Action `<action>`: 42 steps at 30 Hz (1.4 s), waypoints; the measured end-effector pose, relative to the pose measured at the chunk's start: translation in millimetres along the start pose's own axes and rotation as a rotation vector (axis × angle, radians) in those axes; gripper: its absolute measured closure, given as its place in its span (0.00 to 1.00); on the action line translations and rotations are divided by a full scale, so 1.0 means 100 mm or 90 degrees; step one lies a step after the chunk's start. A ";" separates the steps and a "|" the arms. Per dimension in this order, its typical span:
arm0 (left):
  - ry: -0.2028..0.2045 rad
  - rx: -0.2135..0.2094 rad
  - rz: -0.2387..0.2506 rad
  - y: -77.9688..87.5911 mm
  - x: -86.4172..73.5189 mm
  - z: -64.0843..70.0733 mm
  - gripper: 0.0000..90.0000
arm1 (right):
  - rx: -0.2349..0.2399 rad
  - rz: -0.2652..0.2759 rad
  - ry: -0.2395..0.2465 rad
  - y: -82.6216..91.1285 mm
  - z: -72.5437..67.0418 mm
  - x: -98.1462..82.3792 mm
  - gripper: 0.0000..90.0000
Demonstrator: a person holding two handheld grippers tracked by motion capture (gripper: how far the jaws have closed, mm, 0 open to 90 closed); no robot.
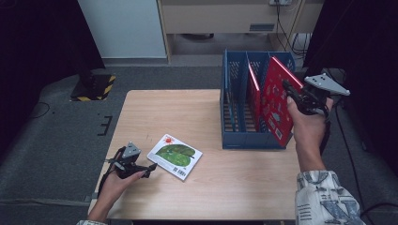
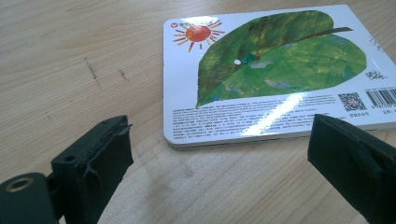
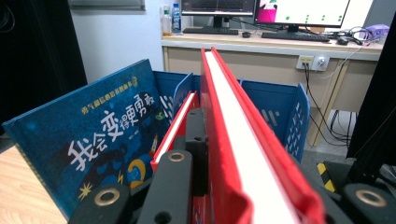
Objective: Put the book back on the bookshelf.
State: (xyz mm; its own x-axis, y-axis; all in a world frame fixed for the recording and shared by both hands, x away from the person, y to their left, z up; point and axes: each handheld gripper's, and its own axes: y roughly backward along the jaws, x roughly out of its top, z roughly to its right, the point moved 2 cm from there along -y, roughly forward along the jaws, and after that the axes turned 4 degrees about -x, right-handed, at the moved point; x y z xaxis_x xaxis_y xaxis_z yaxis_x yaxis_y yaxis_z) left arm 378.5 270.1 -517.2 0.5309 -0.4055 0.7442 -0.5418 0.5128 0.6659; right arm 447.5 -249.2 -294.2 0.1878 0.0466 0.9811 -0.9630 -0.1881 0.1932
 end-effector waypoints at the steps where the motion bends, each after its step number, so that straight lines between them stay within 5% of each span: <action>1: 0.000 0.000 0.001 0.00 0.00 0.00 0.06 | -0.001 0.001 -0.002 -0.02 -0.01 0.00 0.89; 42: -0.004 -0.002 0.003 0.00 0.01 0.02 0.06 | -0.025 -0.006 0.018 -0.35 -0.10 0.08 0.89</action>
State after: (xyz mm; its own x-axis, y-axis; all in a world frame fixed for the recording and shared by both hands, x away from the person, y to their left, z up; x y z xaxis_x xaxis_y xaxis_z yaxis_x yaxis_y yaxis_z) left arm 377.6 268.1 -515.7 0.5245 -0.4075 0.7476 -0.5423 0.5170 0.6623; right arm 480.3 -232.4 -293.6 0.1925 0.0766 0.9783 -0.9679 -0.1491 0.2021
